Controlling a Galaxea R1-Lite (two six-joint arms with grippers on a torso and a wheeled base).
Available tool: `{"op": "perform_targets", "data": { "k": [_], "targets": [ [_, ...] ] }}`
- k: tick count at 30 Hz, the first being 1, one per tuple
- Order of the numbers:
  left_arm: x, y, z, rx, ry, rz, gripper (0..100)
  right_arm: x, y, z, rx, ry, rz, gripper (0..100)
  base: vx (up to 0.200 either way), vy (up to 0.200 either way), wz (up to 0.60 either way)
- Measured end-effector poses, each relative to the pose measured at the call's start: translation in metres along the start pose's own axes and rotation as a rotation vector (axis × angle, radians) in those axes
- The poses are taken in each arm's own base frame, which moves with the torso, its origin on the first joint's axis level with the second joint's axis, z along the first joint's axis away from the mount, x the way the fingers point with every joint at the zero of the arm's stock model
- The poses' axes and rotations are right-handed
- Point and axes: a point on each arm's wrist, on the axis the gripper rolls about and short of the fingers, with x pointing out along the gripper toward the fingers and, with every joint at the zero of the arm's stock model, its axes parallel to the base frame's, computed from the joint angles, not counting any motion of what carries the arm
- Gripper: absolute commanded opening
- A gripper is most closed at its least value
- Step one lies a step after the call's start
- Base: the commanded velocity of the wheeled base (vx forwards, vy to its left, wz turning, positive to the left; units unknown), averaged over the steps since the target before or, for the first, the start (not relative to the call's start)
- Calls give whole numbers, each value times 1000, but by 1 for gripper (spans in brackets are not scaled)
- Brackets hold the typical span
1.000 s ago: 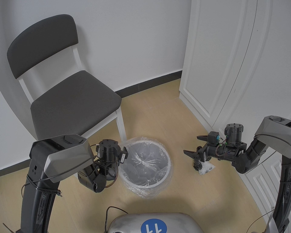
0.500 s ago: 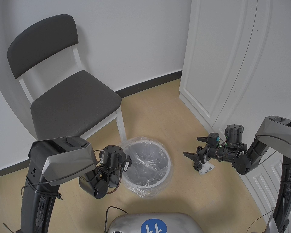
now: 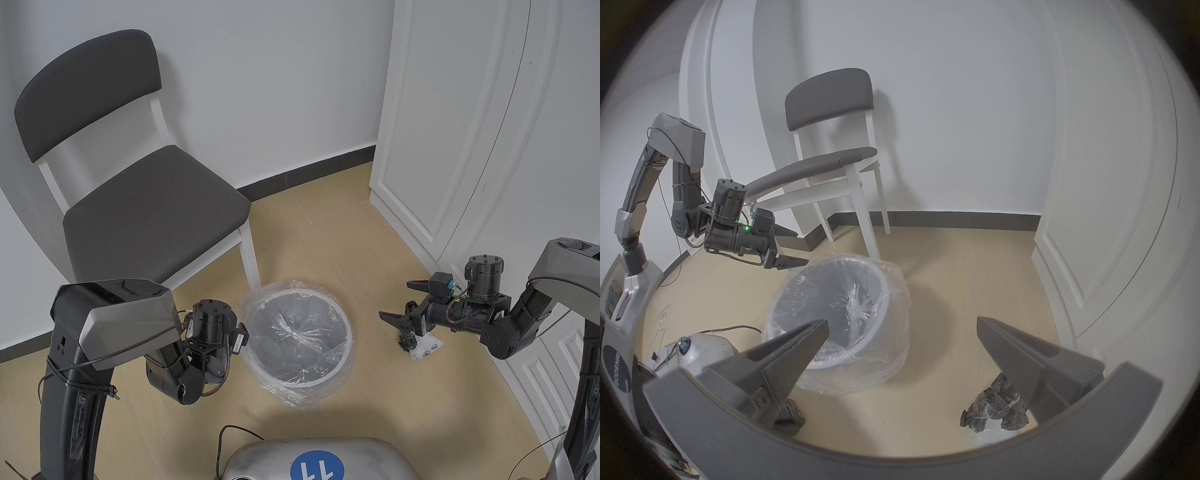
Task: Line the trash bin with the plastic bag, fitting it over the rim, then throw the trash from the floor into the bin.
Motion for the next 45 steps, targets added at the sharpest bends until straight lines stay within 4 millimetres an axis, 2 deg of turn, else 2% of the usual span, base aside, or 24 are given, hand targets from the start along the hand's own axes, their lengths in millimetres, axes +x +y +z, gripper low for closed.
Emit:
{"op": "perform_targets", "data": {
  "k": [15,37,45],
  "targets": [
    [10,20,-6,-30,21,45,100,-1,-2,-1,2,0,-6,100,0,0,0],
    [24,18,-36,-40,92,49,100,0,-3,-2,4,3,-8,100,0,0,0],
    [24,14,-37,-45,88,43,100,1,-2,-3,4,5,-3,100,0,0,0]
  ]
}}
